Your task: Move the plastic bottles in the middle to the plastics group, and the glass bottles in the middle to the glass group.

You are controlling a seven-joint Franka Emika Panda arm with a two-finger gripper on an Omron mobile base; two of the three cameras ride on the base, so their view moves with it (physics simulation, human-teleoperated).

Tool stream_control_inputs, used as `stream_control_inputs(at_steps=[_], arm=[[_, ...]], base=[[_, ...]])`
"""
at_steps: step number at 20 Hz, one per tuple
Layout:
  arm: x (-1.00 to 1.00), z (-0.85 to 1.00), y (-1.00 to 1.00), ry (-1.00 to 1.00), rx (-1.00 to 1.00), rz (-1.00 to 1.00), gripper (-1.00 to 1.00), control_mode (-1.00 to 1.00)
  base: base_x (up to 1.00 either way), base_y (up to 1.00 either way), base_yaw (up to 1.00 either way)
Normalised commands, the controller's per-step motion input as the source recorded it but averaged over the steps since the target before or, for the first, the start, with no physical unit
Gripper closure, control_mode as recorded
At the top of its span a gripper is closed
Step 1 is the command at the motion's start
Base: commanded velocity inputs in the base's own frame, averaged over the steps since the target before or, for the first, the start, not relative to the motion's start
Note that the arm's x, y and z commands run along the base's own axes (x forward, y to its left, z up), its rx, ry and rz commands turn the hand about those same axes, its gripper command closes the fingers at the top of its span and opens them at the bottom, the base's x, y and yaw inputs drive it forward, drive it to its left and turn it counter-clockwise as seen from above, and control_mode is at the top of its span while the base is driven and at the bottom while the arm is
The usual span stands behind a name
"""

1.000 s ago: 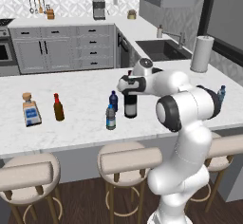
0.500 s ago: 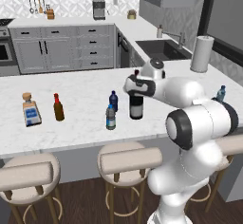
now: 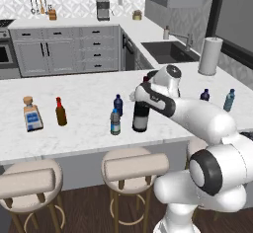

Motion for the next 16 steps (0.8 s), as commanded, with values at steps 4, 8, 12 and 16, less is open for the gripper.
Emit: stream_control_inputs(at_steps=[4,8,12,16], arm=[[-0.58,0.19,0.52,0.00,0.17,0.00,1.00,-1.00],[-0.50,0.13,0.69,0.00,0.04,0.00,1.00,-1.00],[-0.39,0.07,0.87,0.02,0.00,0.00,1.00,-1.00],[-0.18,0.00,0.98,0.03,0.00,0.00,1.00,-1.00]], base=[[0.00,0.00,0.00],[0.00,0.00,0.00],[0.00,0.00,0.00],[0.00,0.00,0.00]])
